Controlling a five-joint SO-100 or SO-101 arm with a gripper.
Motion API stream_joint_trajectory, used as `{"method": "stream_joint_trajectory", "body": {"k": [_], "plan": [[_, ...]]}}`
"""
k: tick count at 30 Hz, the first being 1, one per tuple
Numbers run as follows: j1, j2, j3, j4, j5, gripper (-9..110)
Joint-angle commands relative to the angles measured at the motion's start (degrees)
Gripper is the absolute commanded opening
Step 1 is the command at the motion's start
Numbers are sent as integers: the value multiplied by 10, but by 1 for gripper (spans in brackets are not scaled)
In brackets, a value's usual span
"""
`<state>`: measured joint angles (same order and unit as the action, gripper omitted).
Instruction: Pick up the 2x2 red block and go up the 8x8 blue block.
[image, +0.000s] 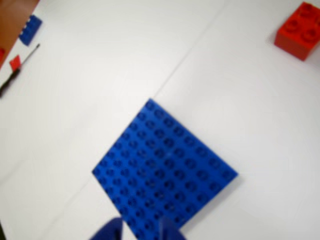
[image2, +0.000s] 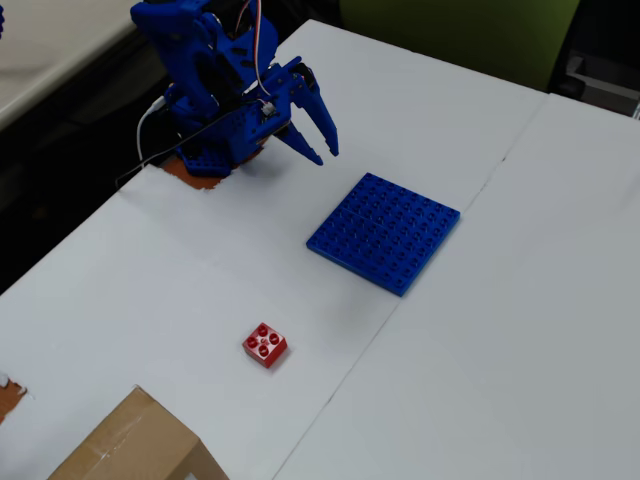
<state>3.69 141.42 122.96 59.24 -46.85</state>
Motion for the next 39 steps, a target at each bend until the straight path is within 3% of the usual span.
{"method": "stream_joint_trajectory", "body": {"k": [1, 5, 10, 20, 26, 39], "plan": [[17, -88, -126, 36, -64, 12], [52, -222, -283, 125, -152, 11], [88, -306, -374, 137, -228, 9], [176, -523, -619, 281, -562, 6], [234, -610, -674, 281, -740, 6], [292, -766, -817, 239, -846, 7]]}}
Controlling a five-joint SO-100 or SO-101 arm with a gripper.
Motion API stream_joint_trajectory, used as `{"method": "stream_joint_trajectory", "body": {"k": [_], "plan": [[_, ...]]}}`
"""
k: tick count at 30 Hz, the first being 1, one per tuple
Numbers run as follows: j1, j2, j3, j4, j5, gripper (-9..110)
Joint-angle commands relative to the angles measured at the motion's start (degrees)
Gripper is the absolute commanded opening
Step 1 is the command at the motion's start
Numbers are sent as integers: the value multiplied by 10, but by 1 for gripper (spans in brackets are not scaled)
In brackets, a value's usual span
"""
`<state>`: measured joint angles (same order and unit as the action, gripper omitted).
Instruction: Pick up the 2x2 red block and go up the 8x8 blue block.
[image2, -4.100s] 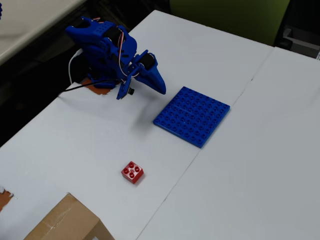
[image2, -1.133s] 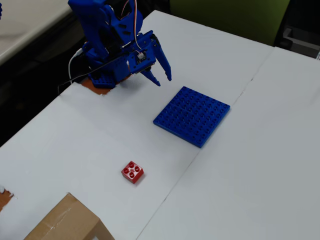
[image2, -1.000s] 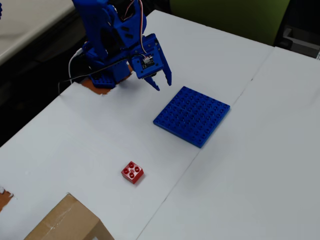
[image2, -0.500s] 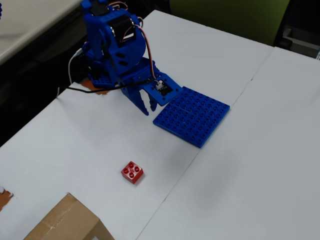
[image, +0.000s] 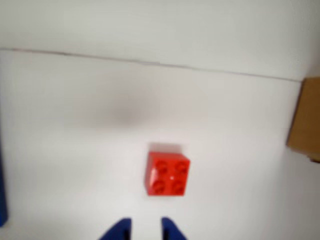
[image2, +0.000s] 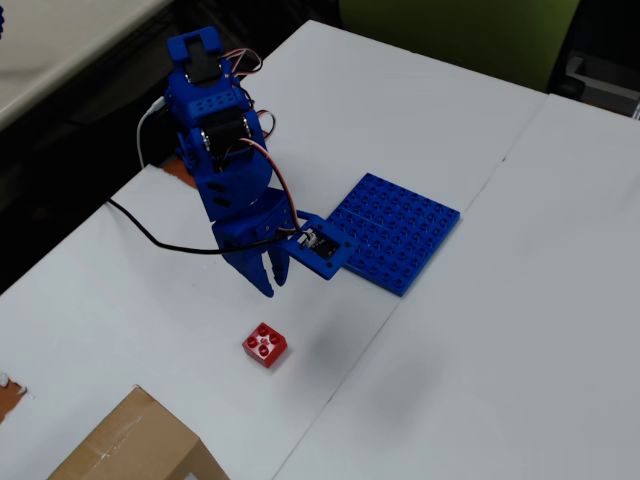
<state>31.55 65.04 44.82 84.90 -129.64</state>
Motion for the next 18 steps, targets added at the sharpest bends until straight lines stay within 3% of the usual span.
{"method": "stream_joint_trajectory", "body": {"k": [1, 18], "plan": [[18, -11, -41, -22, -23, 7], [83, -98, -76, -84, -104, 14]]}}
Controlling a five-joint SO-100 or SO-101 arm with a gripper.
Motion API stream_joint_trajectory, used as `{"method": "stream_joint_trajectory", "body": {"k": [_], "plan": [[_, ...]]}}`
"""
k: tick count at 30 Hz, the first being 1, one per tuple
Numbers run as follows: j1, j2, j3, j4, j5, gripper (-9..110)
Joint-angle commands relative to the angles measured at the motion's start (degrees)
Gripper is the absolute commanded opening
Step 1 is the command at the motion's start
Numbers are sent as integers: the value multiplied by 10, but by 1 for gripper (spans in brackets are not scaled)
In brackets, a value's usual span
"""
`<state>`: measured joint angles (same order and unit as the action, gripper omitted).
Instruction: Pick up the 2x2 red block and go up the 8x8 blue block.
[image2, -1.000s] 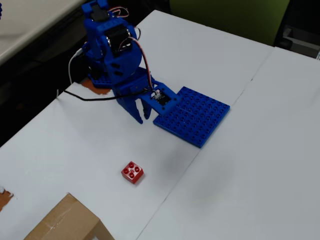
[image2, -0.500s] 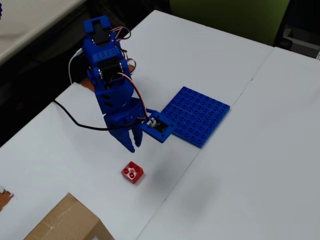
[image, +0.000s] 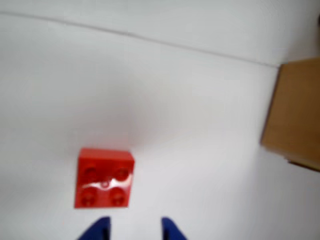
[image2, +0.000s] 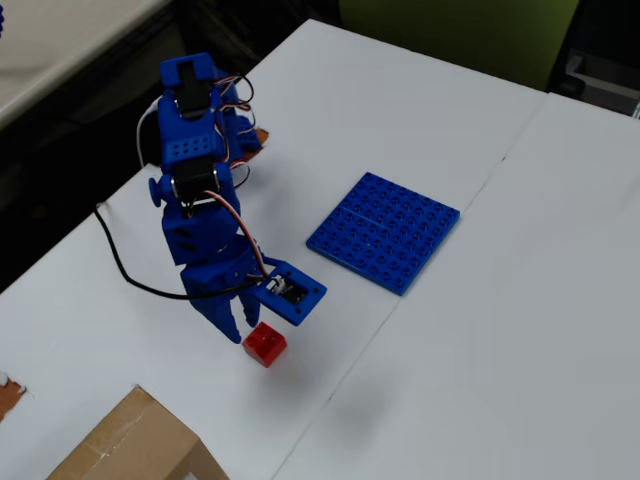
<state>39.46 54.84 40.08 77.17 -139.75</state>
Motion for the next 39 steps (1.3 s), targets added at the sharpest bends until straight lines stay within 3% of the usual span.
{"method": "stream_joint_trajectory", "body": {"k": [1, 9, 39], "plan": [[2, 0, -28, -8, 5, 14], [-18, -38, -51, -14, 70, 17], [-18, -72, -51, -17, 77, 27]]}}
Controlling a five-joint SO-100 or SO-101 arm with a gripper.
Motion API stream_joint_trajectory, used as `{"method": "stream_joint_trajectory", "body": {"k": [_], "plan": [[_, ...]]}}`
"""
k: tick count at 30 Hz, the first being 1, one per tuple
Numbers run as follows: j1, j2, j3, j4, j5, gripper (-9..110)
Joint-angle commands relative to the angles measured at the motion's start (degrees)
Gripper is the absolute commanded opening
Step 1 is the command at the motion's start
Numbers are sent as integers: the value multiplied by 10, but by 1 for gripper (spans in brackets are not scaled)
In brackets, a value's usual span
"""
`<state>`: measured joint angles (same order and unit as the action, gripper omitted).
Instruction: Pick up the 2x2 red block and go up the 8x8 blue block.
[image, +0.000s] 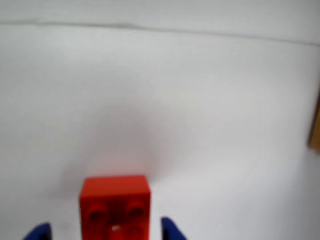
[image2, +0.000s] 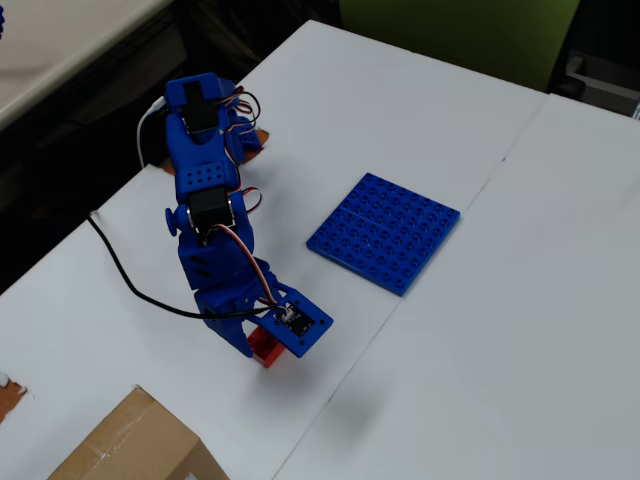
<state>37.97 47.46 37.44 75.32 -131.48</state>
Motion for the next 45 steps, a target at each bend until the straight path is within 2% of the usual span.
{"method": "stream_joint_trajectory", "body": {"k": [1, 17, 22, 27, 31, 45], "plan": [[-3, 0, -25, 2, -6, 27], [1, -14, -25, -3, -15, 23], [1, -15, -25, -3, -10, 18], [0, -13, -25, -3, -6, 4], [-1, -11, -25, -5, -6, 0], [-34, 55, -29, 26, 2, 0]]}}
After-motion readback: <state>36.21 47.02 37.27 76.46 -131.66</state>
